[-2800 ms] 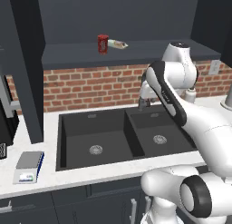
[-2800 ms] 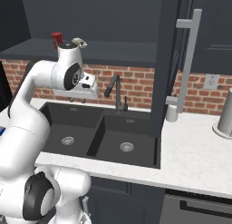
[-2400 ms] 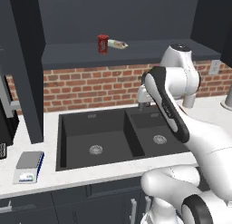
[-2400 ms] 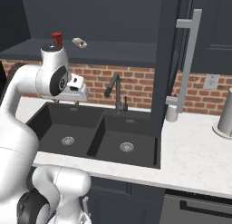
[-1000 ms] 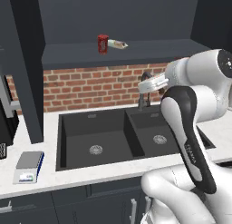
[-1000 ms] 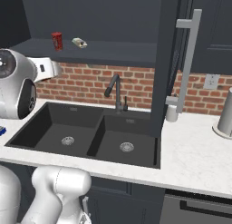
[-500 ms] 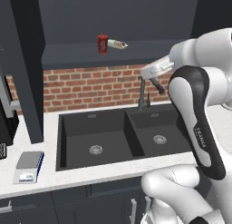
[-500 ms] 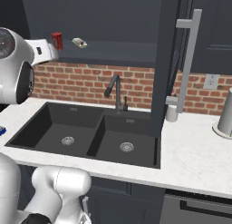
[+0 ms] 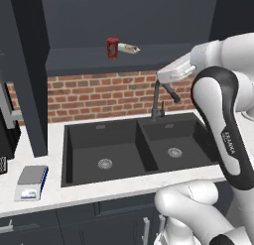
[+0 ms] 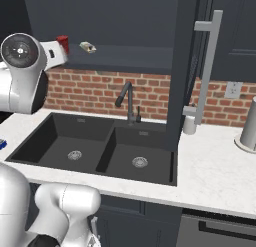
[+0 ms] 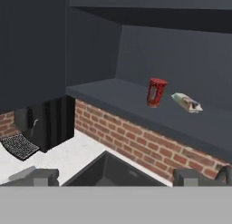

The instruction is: Pick the yogurt and place it on the digital scale for weighing, and close the cabinet.

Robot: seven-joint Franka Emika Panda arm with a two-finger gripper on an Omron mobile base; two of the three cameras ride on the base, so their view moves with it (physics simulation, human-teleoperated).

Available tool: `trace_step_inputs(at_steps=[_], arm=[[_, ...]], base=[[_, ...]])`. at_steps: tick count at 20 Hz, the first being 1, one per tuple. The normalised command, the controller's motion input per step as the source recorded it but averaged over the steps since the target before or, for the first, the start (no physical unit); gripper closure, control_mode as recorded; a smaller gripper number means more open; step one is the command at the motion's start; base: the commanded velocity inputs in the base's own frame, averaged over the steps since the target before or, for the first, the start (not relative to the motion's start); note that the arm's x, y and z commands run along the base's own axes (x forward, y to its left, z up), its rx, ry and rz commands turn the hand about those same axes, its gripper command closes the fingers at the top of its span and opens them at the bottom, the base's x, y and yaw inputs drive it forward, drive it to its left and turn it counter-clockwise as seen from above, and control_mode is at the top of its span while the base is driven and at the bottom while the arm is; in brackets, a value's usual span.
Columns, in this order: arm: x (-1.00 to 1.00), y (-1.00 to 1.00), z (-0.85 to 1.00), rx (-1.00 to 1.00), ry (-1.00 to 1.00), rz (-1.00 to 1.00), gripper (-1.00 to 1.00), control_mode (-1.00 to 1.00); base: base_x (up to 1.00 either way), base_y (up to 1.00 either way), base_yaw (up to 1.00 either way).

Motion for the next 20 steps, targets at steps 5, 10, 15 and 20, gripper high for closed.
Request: trace_step_inputs(at_steps=[5,10,15,20], arm=[[0.34,0.01,0.06,0.00,-0.02,0.00,-1.00,-1.00],[0.35,0.04,0.00,0.00,-0.08,0.00,-1.00,-1.00],[0.40,0.12,0.00,0.01,-0.11,0.00,-1.00,-1.00],[0.44,0.11,0.00,0.03,-0.02,0.00,-1.00,-1.00]], base=[[0.00,0.00,0.00],[0.00,0.00,0.00],[0.00,0.00,0.00],[0.00,0.00,0.00]])
